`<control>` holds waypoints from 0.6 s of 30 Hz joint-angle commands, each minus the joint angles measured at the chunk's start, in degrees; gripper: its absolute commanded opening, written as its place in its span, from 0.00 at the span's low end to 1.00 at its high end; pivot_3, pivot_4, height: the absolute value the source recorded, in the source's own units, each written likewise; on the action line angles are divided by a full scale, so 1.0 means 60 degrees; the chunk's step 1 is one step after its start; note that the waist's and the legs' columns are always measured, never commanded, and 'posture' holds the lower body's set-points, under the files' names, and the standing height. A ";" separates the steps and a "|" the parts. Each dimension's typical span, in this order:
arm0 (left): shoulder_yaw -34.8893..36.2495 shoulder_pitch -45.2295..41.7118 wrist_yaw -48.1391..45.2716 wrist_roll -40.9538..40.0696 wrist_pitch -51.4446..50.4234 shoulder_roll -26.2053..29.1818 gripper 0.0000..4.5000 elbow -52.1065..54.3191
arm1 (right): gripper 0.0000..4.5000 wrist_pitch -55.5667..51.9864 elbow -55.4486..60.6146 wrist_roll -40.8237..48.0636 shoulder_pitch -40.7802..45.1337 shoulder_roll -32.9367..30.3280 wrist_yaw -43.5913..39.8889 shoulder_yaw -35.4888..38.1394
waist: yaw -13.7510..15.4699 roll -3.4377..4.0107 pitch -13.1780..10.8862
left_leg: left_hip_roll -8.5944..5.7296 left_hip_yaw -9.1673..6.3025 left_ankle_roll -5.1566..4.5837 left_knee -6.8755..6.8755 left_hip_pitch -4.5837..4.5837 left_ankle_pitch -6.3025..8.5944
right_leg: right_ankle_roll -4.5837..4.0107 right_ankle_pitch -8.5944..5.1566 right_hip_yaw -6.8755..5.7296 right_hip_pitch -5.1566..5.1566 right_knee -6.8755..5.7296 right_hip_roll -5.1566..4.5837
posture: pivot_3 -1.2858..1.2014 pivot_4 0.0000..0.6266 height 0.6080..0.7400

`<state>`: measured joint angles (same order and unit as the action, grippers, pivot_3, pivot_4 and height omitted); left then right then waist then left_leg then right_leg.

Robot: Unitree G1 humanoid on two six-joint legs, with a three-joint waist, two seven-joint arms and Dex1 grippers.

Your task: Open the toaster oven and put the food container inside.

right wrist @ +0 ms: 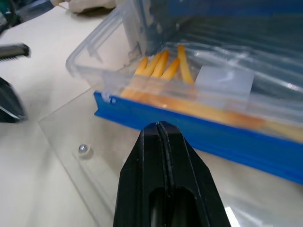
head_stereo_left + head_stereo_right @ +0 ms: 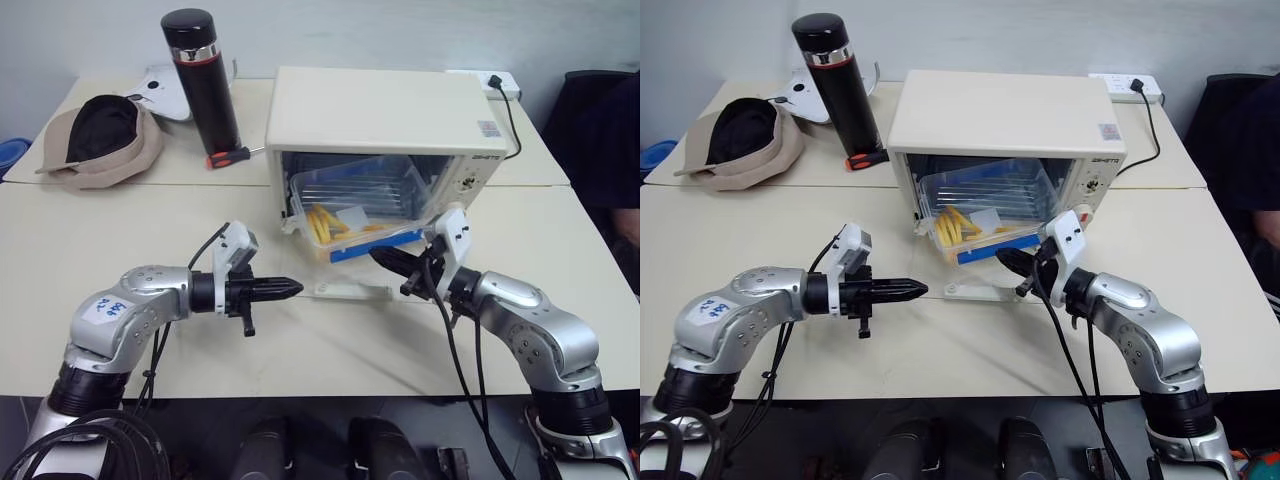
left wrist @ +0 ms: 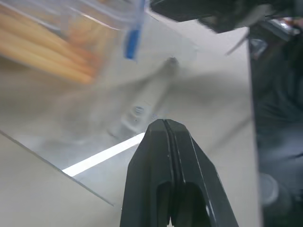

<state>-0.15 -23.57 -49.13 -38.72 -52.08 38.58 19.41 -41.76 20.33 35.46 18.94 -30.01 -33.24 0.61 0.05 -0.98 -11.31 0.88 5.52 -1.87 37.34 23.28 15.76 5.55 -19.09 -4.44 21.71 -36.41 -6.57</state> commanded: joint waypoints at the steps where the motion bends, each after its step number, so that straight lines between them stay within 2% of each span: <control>1: -0.0170 -0.0617 0.1086 0.0245 0.0085 -0.0903 0.00 -0.0030 | 0.00 0.0024 0.0450 0.0217 -0.0118 -0.0355 -0.0488 0.0283 | 0.0099 0.0000 0.0000 | -0.0007 -0.0008 -0.0004 0.0006 -0.0005 0.0000 | 0.0001 0.0001 -0.0003 -0.0012 0.0016 -0.0005 | 0.52 0.24 1.00; 5: -0.0448 -0.1173 0.2080 0.0902 0.0153 -0.1775 0.00 -0.0789 | 0.00 0.0041 0.0461 0.0262 -0.0202 -0.0642 -0.0883 0.0345 | 0.0115 -0.0003 0.0002 | -0.0010 -0.0006 -0.0010 0.0005 -0.0010 0.0001 | 0.0019 0.0012 0.0002 -0.0024 0.0049 -0.0002 | 0.52 0.24 1.00; 11: -0.1274 -0.1372 0.2323 0.2104 0.0984 -0.2003 0.00 -0.1350 | 0.00 0.0646 -0.0295 -0.0606 0.0290 -0.0318 -0.0608 -0.0098 | -0.0030 -0.0003 0.0002 | -0.0005 0.0008 -0.0007 -0.0011 -0.0008 -0.0001 | 0.0019 0.0012 0.0000 -0.0018 0.0035 0.0013 | 0.52 0.24 1.00; 18: -0.0882 -0.1993 0.3421 0.2898 0.1759 -0.2922 0.00 -0.2523 | 0.00 0.1514 -0.1675 -0.2013 0.1108 0.0366 0.0033 -0.0536 | 0.0007 -0.0003 0.0002 | -0.0006 0.0004 -0.0007 0.0010 -0.0006 -0.0004 | 0.0020 0.0012 -0.0003 -0.0017 0.0013 0.0008 | 0.52 0.24 1.00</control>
<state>-7.16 -34.24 -30.25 -22.37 -43.52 21.78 4.62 -34.50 10.93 24.86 25.19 -28.05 -33.85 -2.66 0.09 -1.00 -11.30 0.83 5.54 -1.91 37.41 23.24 15.74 5.67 -19.02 -4.45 21.60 -36.33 -6.53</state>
